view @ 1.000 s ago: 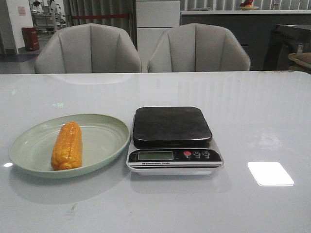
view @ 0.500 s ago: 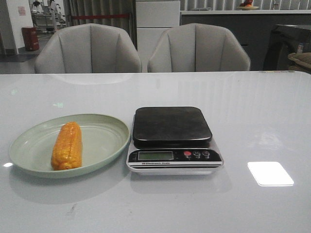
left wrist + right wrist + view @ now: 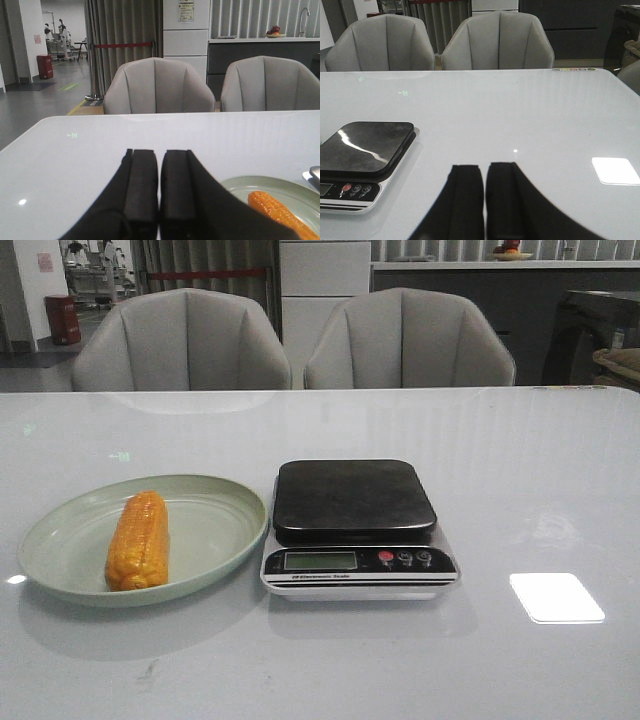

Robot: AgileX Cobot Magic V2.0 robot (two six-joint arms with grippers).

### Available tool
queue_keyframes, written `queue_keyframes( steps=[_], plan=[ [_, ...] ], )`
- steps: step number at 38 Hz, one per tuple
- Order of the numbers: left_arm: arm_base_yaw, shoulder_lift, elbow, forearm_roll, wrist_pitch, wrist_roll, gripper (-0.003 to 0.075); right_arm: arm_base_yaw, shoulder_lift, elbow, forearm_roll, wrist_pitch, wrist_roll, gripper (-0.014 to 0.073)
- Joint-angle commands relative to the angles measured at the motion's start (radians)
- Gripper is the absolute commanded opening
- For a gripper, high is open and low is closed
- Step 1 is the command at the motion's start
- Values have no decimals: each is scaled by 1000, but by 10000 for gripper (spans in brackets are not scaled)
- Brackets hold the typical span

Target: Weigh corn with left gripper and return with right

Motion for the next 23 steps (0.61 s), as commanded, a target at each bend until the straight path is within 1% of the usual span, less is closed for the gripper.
queue_keyframes(
  steps=[1,3,5,8,11,18,23],
  plan=[
    [0,-20,30,-10,-153,-4,122,-6,-20,10,-8,-73,-7,190],
    [0,-18,19,-58,-190,-4,122,-6,-20,10,-8,-73,-7,190],
    [0,-19,-10,-95,-191,-4,122,-6,-20,10,-8,-73,-7,190],
    [0,-10,-70,-95,-137,-4,122,-6,-20,10,-8,-73,-7,190],
    [0,22,-167,-95,-13,-4,122,-6,-20,10,-8,-73,-7,190],
    [0,175,-380,-95,276,-2,122,-6,-20,10,-8,-73,-7,190],
    [0,272,-463,-95,436,-2,122,-6,-20,10,-8,-73,-7,190]
  ],
)
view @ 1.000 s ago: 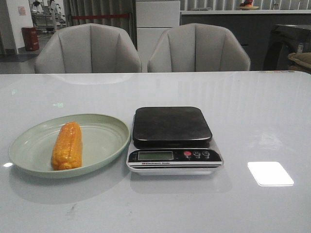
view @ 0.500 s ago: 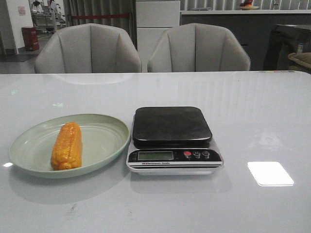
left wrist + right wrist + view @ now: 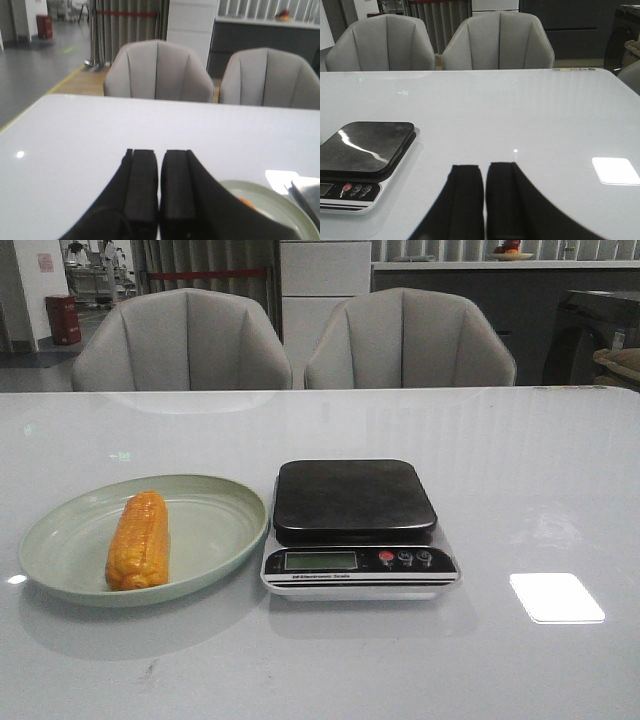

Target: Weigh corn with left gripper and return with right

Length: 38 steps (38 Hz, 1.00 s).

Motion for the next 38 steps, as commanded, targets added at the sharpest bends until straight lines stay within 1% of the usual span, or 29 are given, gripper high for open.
queue_keyframes(
  steps=[1,3,8,15,23,26,29,33,36,38],
  plan=[
    [0,72,-72,-10,66,-2,122,-6,-20,10,-8,-73,-7,190],
    [-6,83,-70,-10,77,-2,122,-6,-20,10,-8,-73,-7,190],
    [-57,87,-49,-10,35,-2,122,-6,-20,10,-8,-73,-7,190],
    [-81,135,-64,-10,122,-4,128,-6,-20,10,-8,-73,-7,190],
    [-120,187,-102,0,94,-4,129,-6,-20,10,-8,-73,-7,190],
    [-128,222,-120,-2,104,-4,150,-6,-20,10,-8,-73,-7,190],
    [-145,258,-135,-9,111,-4,218,-6,-20,10,-8,-73,-7,190],
    [-168,315,-164,-9,126,-4,384,-6,-20,10,-8,-73,-7,190],
    [-184,359,-185,-17,137,-4,493,-6,-20,10,-8,-73,-7,190],
    [-191,396,-202,-43,144,-4,533,-6,-20,10,-8,-73,-7,190]
  ],
)
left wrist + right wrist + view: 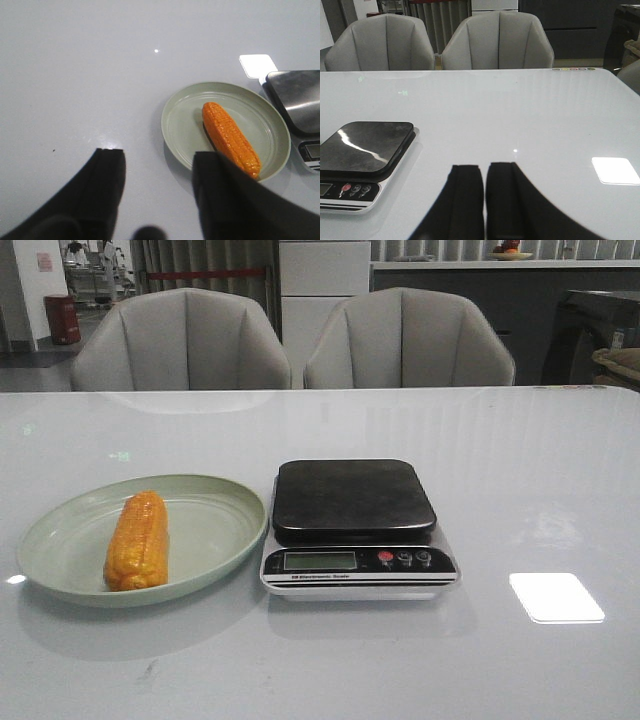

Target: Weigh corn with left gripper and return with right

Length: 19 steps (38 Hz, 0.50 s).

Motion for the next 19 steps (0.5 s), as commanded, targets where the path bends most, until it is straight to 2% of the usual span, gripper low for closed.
queue_keyframes(
  steps=[1,7,19],
  plan=[
    [-22,74,-64,-49,-50,-4,541,-6,-20,10,-8,-73,-7,190],
    [-52,220,-117,-130,-55,-4,543,-6,-20,10,-8,-73,-7,190],
    [-174,559,-225,-138,-146,-23,545,-6,-20,10,-8,-73,-7,190]
  ],
)
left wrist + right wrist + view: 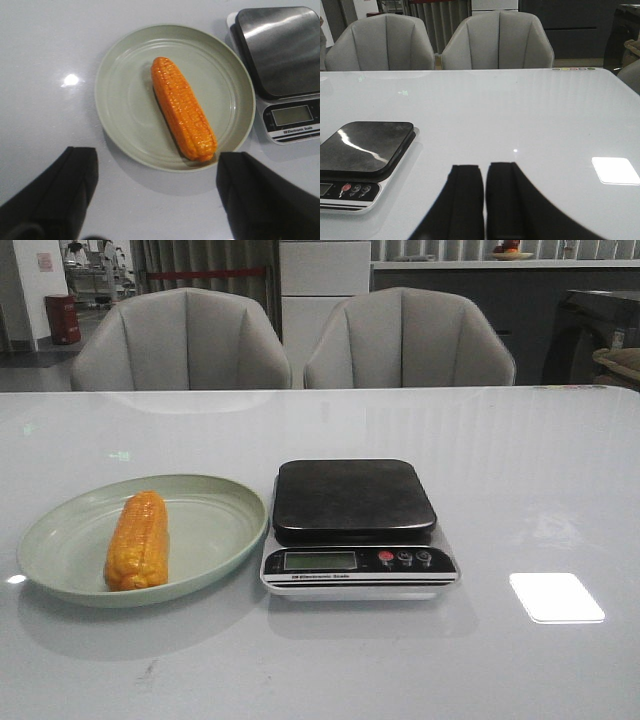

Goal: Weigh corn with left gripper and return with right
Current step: 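Grasp the corn cob with the left gripper and carry it onto the scale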

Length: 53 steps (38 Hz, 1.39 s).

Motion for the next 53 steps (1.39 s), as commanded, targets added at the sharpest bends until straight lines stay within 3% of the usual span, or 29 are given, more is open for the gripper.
queue_keyframes(
  steps=[1,20,27,31,34,41,44,53],
  plan=[
    [-34,81,-69,-19,-104,-23,545,-6,-20,10,-8,-73,-7,190],
    [-90,502,-261,-72,-127,-33,545,-6,-20,10,-8,-73,-7,190],
    [-90,608,-302,-90,-73,-33,538,-6,-20,10,-8,-73,-7,190],
    [-91,656,-324,-94,-48,-33,487,-6,-20,10,-8,-73,-7,190],
    [-93,679,-332,-98,-49,-33,401,-6,-20,10,-8,-73,-7,190],
    [-118,683,-402,-98,-31,-7,101,-6,-20,10,-8,-73,-7,190],
    [-131,683,-462,-98,-17,0,128,-6,-20,10,-8,-73,-7,190],
    [-196,683,-596,-144,-31,0,114,-6,-20,10,-8,-73,-7,190]
  ],
)
